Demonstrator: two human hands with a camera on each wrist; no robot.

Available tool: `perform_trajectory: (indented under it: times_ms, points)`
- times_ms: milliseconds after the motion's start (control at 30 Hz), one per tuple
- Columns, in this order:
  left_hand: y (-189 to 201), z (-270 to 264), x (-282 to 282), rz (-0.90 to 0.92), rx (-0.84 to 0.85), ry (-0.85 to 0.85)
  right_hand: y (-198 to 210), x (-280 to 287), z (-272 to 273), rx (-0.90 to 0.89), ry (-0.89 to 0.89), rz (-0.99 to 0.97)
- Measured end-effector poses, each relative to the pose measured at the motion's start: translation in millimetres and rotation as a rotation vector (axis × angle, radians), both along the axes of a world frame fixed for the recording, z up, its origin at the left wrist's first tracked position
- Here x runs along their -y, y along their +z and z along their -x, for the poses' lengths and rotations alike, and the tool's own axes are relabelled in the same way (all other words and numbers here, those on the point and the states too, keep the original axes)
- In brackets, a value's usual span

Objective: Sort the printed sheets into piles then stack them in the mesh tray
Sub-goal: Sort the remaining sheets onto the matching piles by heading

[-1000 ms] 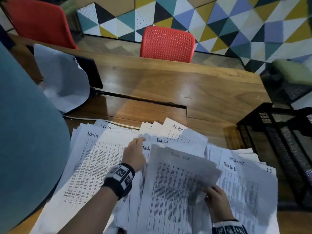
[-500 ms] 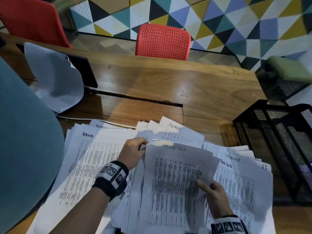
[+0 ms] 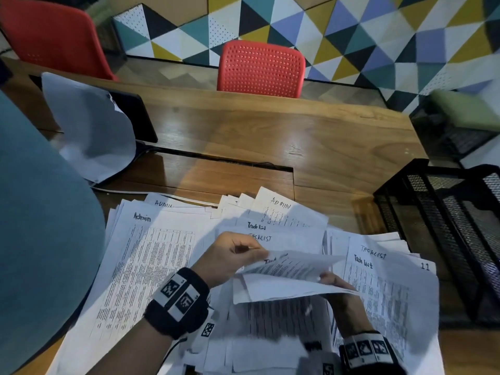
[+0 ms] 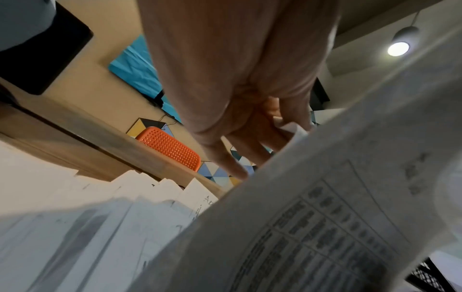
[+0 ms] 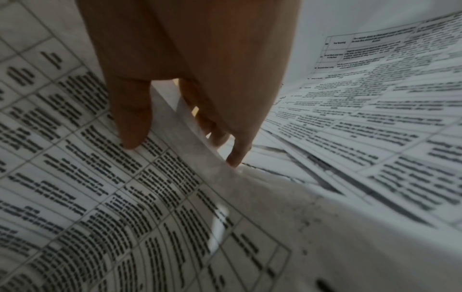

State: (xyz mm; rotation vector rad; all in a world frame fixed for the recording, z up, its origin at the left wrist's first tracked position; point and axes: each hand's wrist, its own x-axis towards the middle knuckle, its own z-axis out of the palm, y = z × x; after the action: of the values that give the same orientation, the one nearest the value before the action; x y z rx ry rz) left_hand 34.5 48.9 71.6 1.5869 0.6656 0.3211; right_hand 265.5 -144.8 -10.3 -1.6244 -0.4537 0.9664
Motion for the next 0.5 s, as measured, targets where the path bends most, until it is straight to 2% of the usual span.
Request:
perform_trajectory:
  times_ms: [67,133,200,267,333,400,433,467,500]
  points:
    - [-0.7,3.4,-1.0,0.051,0.012,-0.027,4.9,-2.3,1.2,0.035,0.043,0.0]
    - [-6.1,6.0,-4.8,0.128,0.002,0.033,5.8,-1.2,2.8,0.032,0.092,-0.005]
    - [-20.1,6.5,-13.2,0.121,-0.067,0.231,-1.0,3.9,-0.5,0.025,0.103,0.009]
    - [-42.9,6.0,-26.9,-0.03,-0.261,0.407,-3.9,9.5,-0.1,-0.011,0.127,0.03]
    - [-59.5,2.7,-36.6,-0.123,-0.438,0.376,-3.1,17.1,1.8,-0.097,0.151,0.062]
    - [-64.9,-5.5,-43.1,-0.169,-0.523,0.306,-3.0,14.6,-1.3,-0.173,0.136,-0.006]
    - [-64.9,-9.2,-45.4,-0.188,-0.546,0.289,0.0,7.7,4.4,-0.118,0.133,0.005]
    - [-64.3,-12.5,-46.1,-0.214,-0.573,0.273,-0.4,1.8,0.9,-0.018,0.025,-0.107]
    - [-63.5,-14.8,-45.1,-0.25,-0.605,0.25,-11.9,3.6,-12.0,0.078,-0.148,-0.135]
